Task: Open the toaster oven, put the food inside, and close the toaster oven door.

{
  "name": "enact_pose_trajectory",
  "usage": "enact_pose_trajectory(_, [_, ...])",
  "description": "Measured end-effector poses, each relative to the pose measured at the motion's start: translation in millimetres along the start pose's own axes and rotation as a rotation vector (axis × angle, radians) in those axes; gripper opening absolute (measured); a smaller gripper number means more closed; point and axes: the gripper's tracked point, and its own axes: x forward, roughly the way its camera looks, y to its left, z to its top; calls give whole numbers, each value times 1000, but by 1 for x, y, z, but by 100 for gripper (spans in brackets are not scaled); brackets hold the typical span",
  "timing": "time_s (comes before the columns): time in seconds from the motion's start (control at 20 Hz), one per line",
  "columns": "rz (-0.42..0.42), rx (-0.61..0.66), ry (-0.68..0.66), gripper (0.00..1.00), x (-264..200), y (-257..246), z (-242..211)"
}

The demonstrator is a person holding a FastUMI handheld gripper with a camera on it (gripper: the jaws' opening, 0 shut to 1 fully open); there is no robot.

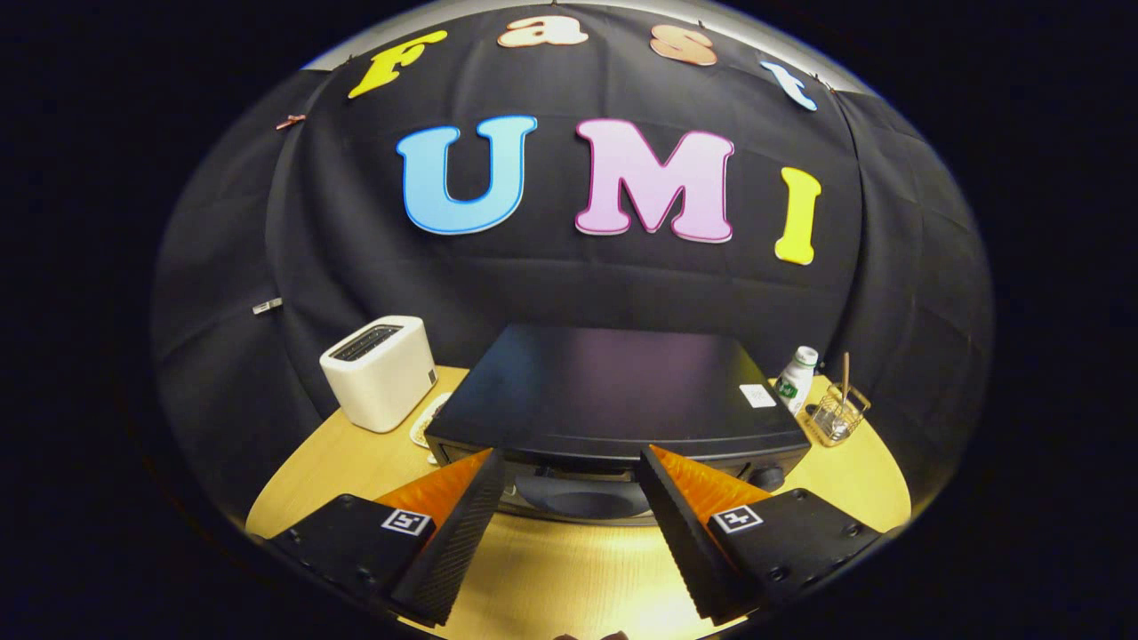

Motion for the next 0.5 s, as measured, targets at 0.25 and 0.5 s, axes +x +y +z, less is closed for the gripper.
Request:
enact_pose_trajectory(0.25, [-57,29,48,99,23,-11,-14])
enact_pose_trajectory(0.5, [-100,65,64,99,33,-14,-15])
